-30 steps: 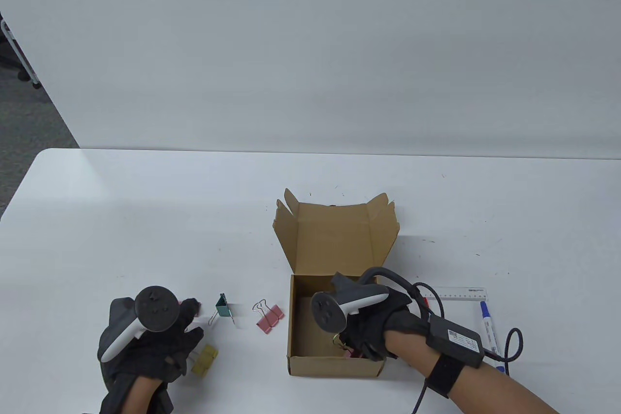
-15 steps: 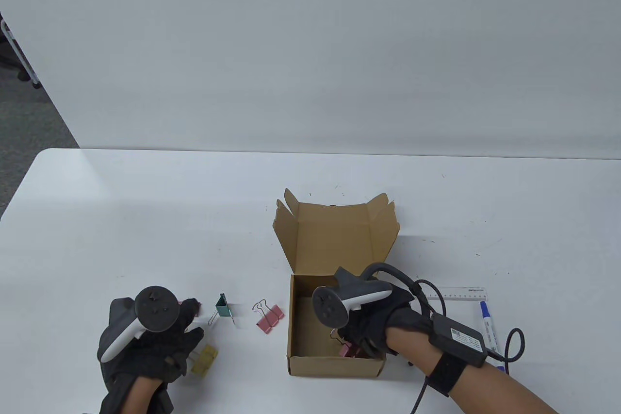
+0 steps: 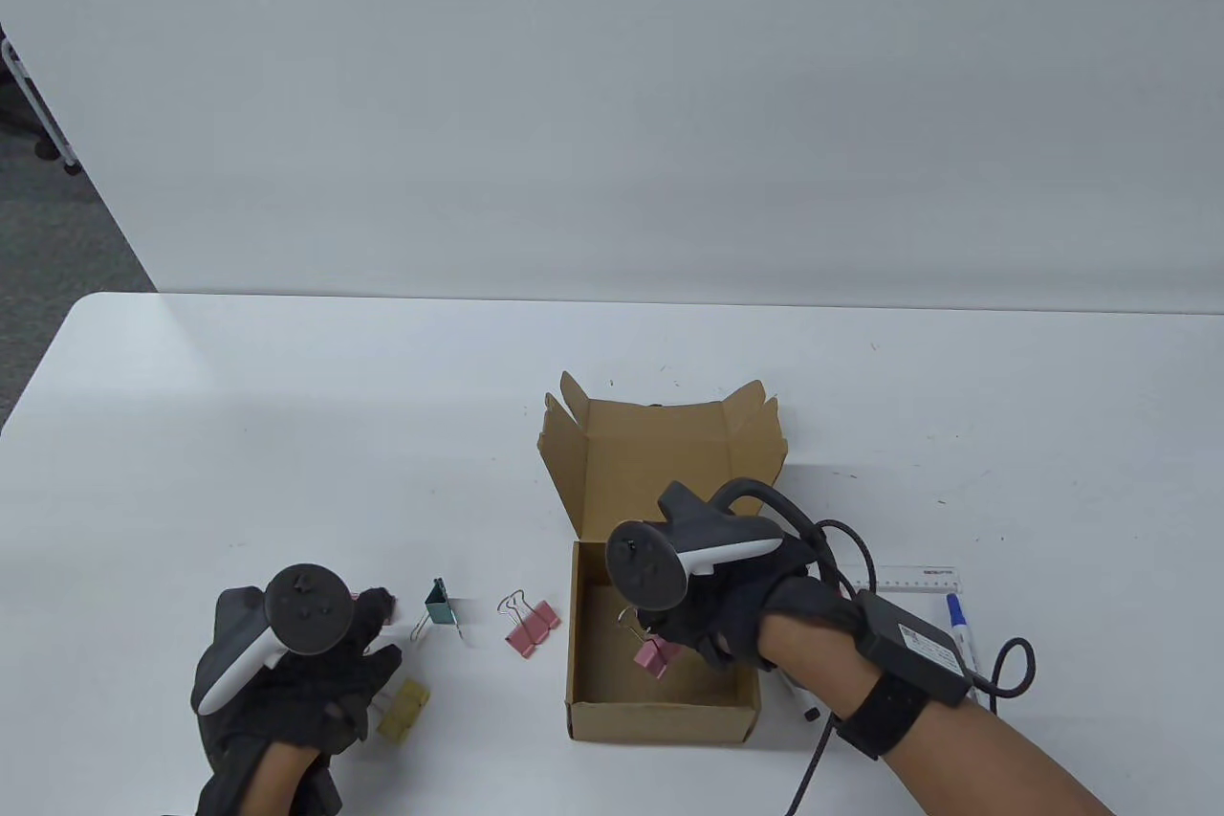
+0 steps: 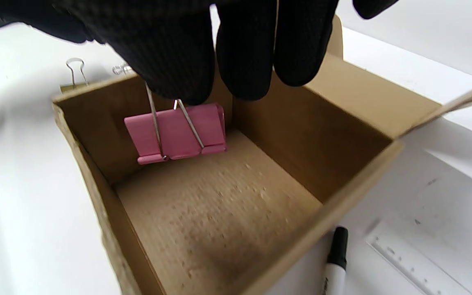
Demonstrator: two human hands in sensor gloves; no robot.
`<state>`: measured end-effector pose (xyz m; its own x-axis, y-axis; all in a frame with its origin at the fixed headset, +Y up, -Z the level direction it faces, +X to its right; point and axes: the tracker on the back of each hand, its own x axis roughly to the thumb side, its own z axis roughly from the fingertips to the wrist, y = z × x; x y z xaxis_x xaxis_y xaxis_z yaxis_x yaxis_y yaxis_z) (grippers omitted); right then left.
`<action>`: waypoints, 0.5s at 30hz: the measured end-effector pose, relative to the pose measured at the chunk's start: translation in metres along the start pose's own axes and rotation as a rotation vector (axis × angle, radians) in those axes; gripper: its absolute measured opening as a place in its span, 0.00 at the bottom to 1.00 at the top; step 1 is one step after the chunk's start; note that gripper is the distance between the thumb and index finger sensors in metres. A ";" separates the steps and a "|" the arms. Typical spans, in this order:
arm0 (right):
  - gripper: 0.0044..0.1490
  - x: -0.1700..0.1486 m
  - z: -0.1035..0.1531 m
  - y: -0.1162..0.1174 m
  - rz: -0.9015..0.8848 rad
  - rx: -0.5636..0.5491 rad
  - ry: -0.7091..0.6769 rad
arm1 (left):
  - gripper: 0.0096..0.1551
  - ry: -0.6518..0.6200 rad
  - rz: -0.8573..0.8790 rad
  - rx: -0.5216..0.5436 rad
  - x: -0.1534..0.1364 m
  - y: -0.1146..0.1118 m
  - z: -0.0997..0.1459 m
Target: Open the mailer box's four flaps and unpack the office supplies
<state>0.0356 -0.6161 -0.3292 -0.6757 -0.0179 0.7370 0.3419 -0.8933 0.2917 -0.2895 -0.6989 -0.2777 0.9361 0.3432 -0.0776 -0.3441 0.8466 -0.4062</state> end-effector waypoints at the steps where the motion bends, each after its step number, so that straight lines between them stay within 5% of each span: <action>1: 0.19 0.000 0.001 -0.003 -0.006 -0.008 -0.003 | 0.38 0.000 0.001 0.002 0.000 0.000 0.000; 15: 0.19 0.024 -0.011 -0.037 -0.040 -0.069 -0.068 | 0.38 -0.001 0.022 0.018 -0.005 0.003 0.001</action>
<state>0.0000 -0.5887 -0.3288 -0.6416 0.0470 0.7656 0.2677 -0.9216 0.2810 -0.2949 -0.6976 -0.2774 0.9281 0.3624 -0.0858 -0.3662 0.8460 -0.3875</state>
